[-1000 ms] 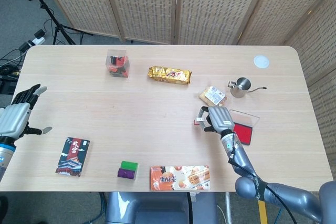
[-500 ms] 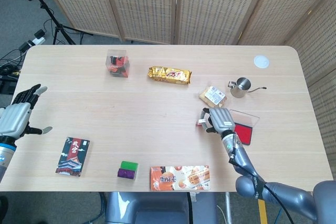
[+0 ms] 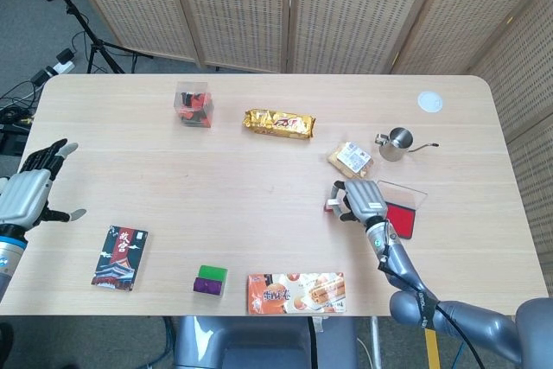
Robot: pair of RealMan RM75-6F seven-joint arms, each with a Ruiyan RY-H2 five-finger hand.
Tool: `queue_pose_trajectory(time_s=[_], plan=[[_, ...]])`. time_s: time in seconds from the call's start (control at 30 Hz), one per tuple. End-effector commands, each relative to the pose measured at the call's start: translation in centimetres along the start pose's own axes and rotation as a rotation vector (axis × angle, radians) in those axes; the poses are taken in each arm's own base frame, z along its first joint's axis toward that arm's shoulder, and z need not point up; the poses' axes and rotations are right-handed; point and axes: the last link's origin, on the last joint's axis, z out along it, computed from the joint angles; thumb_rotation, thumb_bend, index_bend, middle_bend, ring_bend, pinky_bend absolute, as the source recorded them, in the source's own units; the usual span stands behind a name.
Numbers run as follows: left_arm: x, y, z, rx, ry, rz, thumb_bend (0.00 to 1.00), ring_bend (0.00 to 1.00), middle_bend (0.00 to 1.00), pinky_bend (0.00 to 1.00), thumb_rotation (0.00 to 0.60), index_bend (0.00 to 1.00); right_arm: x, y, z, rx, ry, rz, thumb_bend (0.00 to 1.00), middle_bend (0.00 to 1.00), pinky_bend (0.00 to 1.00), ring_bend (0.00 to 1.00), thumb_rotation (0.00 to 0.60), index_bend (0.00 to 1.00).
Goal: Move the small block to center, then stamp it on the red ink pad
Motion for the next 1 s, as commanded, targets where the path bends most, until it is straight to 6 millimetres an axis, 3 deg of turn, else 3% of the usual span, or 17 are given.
queue_pose_trajectory(time_s=[0.03, 1.0], plan=[[-0.02, 0.01, -0.01, 0.0, -0.002, 0.0, 0.03, 0.0, 0.0, 0.0, 0.6, 0.0, -0.05, 0.02, -0.07, 0.002, -0.003, -0.004, 0.57, 0.97, 1.0, 0.9, 0.6, 0.56], [0.05, -0.01, -0.16, -0.003, -0.001, 0.001, 0.03, 0.0, 0.0, 0.0, 0.6, 0.0, -0.02, 0.18, -0.36, 0.002, -0.016, -0.022, 0.56, 0.97, 1.0, 0.9, 0.6, 0.44]])
